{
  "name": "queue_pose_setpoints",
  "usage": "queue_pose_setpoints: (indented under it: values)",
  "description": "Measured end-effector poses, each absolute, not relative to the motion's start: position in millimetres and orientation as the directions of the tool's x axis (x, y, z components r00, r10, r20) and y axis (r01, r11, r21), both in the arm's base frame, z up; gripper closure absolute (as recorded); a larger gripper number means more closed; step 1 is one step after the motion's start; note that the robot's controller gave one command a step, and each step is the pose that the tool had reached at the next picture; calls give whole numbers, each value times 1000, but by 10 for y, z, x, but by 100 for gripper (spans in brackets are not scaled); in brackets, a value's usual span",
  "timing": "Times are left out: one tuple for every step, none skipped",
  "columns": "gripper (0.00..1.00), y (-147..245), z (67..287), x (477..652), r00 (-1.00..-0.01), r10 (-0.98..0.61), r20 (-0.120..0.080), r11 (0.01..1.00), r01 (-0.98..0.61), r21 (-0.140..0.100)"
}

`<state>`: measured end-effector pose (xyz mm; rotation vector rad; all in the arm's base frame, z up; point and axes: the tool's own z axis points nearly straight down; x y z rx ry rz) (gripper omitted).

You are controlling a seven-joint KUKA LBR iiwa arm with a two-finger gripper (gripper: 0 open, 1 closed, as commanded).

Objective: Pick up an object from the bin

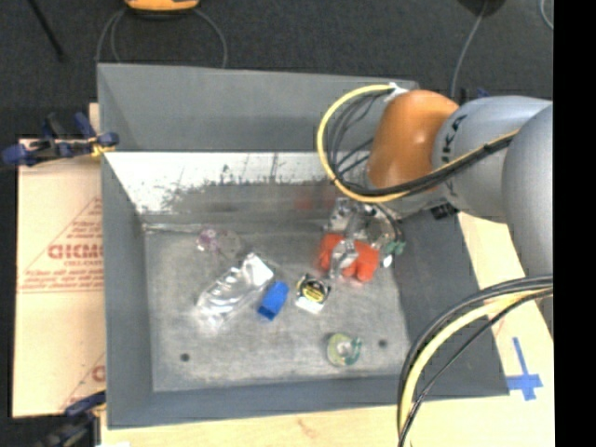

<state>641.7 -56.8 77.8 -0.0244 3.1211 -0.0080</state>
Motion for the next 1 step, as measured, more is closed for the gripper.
queue_pose_setpoints:
  values:
    - [100,-536,2181,6466,-886,-464,-9,886,-464,-6]
